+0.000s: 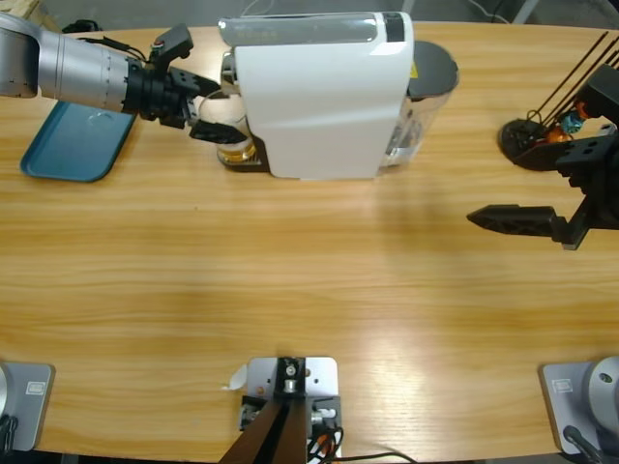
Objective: Pour coffee
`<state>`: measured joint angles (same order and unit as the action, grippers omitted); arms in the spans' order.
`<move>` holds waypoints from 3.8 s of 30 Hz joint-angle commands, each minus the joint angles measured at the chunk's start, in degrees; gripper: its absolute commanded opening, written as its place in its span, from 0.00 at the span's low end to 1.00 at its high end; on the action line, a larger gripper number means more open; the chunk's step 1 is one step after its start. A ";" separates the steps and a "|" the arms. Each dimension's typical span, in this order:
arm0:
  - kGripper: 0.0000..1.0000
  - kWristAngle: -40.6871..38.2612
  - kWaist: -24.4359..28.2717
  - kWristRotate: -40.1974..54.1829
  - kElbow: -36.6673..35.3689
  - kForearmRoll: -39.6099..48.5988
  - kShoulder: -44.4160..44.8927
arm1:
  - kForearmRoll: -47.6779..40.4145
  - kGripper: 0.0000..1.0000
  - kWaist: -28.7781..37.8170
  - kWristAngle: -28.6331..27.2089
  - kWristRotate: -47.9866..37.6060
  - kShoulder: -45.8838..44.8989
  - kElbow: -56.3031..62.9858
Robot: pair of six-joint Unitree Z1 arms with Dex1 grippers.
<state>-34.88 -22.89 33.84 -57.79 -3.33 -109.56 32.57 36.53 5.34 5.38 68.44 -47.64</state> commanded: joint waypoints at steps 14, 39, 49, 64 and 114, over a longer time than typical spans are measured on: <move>0.00 4.01 -0.44 -4.24 1.98 0.63 -1.96 | -1.14 1.00 0.65 1.43 0.60 1.08 1.94; 0.00 25.84 26.18 -22.26 19.50 -3.82 19.24 | -2.42 0.99 2.92 0.82 0.34 -1.73 3.43; 0.00 25.21 26.41 -23.21 19.66 -16.27 8.78 | -3.14 0.98 3.11 1.54 0.25 -0.86 3.71; 0.52 24.84 26.41 -23.30 20.40 -19.34 4.62 | -3.39 1.00 3.18 0.92 0.25 -0.86 3.78; 1.00 6.49 4.96 -29.63 16.73 46.22 74.42 | 4.77 0.98 3.64 -13.44 -2.39 -7.10 0.44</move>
<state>-28.25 -17.43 5.00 -43.18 43.95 -35.66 37.69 39.42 -8.26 3.59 58.99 -47.73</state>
